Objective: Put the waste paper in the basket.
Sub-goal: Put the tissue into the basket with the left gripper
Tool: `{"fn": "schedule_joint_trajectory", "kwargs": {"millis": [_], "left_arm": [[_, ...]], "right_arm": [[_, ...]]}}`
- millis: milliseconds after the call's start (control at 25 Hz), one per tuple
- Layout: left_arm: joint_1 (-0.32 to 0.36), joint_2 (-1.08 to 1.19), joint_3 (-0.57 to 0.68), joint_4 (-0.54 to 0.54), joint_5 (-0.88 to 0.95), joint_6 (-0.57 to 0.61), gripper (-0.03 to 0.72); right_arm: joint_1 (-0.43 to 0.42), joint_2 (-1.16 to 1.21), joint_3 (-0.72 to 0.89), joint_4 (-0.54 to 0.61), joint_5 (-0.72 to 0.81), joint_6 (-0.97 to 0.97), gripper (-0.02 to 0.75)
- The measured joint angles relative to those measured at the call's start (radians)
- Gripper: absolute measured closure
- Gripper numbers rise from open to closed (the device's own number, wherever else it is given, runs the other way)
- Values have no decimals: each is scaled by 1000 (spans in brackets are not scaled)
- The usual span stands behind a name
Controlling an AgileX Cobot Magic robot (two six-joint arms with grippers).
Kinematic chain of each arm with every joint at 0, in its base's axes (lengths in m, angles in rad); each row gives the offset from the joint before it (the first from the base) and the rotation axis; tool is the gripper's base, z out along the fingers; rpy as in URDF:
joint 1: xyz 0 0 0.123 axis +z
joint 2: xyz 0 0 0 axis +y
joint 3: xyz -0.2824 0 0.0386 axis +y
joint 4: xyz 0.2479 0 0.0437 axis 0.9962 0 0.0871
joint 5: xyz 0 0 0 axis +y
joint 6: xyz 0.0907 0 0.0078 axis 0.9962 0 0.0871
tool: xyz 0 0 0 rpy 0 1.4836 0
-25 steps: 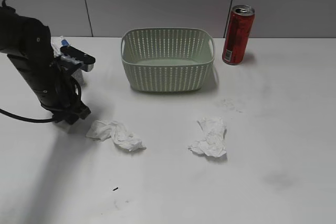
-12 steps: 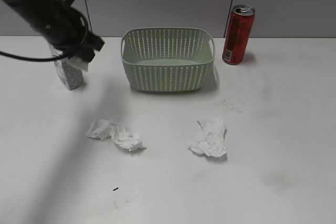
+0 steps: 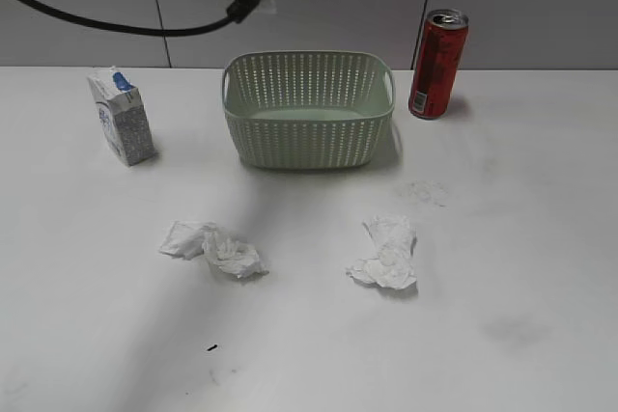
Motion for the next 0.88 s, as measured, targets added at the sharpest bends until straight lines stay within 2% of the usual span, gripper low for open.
{"fn": "schedule_joint_trajectory", "kwargs": {"millis": [160, 240, 280, 360, 480, 560, 640, 880], "left_arm": [[-8, 88, 0, -3, -60, 0, 698], [-8, 130, 0, -6, -55, 0, 664], [-8, 144, 0, -7, -42, 0, 622], [-8, 166, 0, -9, -4, 0, 489], [-8, 171, 0, -17, 38, 0, 174], [-8, 170, 0, -25, 57, -1, 72], [-8, 167, -7, -27, 101, -1, 55], [1, 100, -36, -27, 279, -1, 71]], "right_arm": [[0, 0, 0, -1, 0, 0, 166], [0, 0, 0, -1, 0, 0, 166], [0, 0, 0, -1, 0, 0, 166], [0, 0, 0, -1, 0, 0, 166], [0, 0, 0, -2, 0, 0, 166], [0, 0, 0, -2, 0, 0, 166], [0, 0, 0, -2, 0, 0, 166], [0, 0, 0, -2, 0, 0, 166]]}}
